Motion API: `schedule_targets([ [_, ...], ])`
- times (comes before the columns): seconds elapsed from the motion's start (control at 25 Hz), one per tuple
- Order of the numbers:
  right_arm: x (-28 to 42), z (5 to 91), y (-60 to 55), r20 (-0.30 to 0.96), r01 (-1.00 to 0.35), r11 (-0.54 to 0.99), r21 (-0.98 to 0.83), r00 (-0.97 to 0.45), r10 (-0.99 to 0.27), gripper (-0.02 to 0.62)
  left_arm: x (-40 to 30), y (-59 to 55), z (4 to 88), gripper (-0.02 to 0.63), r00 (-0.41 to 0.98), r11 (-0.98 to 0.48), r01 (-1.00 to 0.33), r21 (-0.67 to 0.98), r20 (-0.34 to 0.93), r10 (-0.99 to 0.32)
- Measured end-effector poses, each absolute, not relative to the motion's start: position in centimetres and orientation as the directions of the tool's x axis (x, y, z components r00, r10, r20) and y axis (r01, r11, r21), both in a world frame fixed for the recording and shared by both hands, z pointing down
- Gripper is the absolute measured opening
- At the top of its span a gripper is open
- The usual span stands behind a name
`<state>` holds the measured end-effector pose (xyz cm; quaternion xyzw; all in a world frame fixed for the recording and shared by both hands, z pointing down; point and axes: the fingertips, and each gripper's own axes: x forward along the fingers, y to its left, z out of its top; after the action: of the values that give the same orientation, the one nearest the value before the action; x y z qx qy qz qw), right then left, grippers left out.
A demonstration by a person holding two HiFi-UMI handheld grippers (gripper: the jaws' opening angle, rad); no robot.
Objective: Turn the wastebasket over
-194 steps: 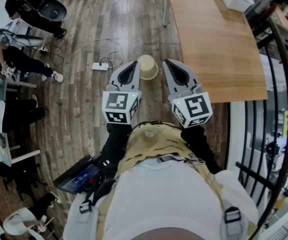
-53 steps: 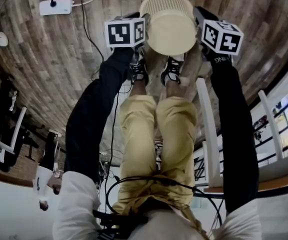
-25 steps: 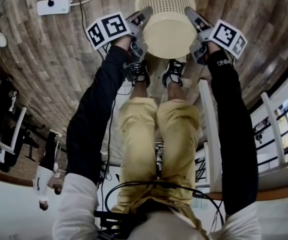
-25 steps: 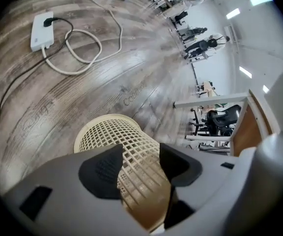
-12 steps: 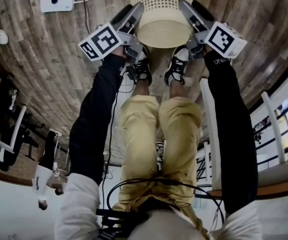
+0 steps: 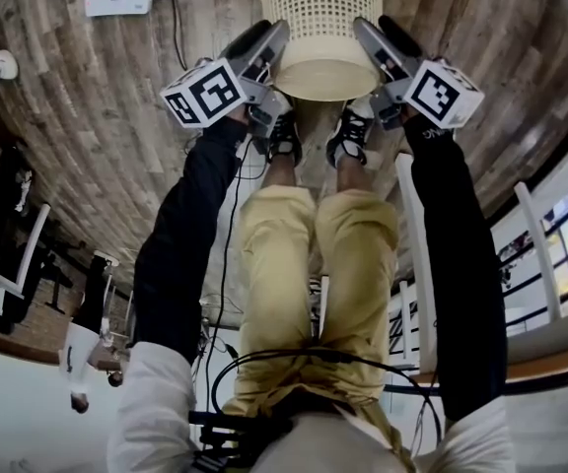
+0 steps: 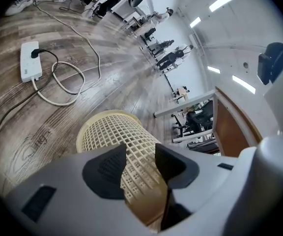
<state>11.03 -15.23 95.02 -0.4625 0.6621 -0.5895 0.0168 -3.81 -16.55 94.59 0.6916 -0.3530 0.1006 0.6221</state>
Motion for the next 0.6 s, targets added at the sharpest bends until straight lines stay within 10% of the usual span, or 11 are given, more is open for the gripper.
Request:
schedule_targets([
  [0.6, 10.6, 94.2, -15.4, 0.524, -0.655, -0.006, -0.756, -0.598, -0.606, 0.319, -3.4, -16.2, 93.7, 0.178, 0.771, -0.132, -0.606, 0.784, 0.538, -0.342],
])
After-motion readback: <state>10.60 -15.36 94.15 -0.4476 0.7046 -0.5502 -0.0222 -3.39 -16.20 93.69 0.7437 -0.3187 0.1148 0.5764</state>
